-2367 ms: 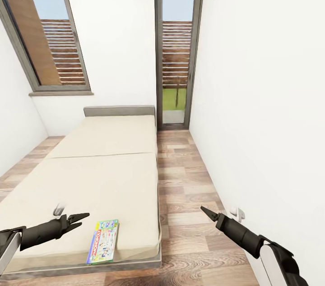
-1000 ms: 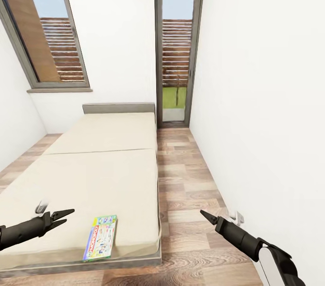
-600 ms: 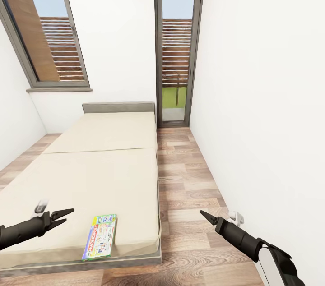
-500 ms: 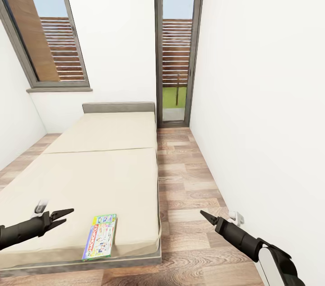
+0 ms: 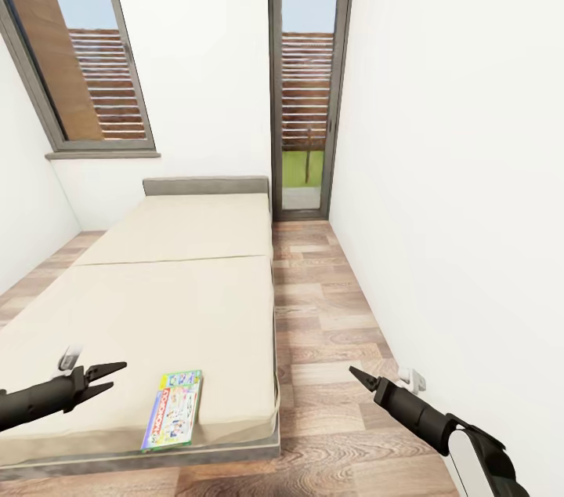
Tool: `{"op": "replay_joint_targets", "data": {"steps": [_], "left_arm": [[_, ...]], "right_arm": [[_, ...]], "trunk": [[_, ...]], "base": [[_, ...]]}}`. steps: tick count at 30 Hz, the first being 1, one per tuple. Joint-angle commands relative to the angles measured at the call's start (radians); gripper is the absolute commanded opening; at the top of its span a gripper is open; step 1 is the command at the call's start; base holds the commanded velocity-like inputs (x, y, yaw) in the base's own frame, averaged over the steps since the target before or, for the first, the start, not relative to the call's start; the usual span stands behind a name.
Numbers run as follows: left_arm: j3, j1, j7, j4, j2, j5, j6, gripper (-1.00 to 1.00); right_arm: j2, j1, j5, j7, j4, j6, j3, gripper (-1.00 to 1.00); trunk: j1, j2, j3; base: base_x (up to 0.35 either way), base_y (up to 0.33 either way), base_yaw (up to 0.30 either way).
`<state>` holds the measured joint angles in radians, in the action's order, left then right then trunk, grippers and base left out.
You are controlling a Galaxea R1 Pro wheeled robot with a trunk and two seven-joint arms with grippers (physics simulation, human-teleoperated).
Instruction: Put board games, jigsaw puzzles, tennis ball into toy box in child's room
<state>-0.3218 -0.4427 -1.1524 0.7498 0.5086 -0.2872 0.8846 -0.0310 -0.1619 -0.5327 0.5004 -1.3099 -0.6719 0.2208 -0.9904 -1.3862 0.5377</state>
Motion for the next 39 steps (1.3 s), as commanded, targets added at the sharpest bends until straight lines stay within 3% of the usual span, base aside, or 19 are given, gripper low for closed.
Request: {"op": "replay_joint_targets", "data": {"steps": [1, 39], "left_arm": [[0.000, -0.001, -0.001, 0.000, 0.001, -0.003, 0.007, 1.00], [0.001, -0.001, -0.001, 0.000, 0.004, 0.002, 0.011, 1.00]], "right_arm": [[0.000, -0.001, -0.004, 0.001, 0.000, -0.008, 0.002, 1.00], [0.000, -0.001, -0.003, 0.000, -0.001, -0.008, 0.001, 1.00]], "trunk": [[-0.004, -0.008, 0.004], [-0.150, -0.274, 0.123]], "base": [[0.000, 0.000, 0.000], [-0.094, 0.000, 0.000]]}}
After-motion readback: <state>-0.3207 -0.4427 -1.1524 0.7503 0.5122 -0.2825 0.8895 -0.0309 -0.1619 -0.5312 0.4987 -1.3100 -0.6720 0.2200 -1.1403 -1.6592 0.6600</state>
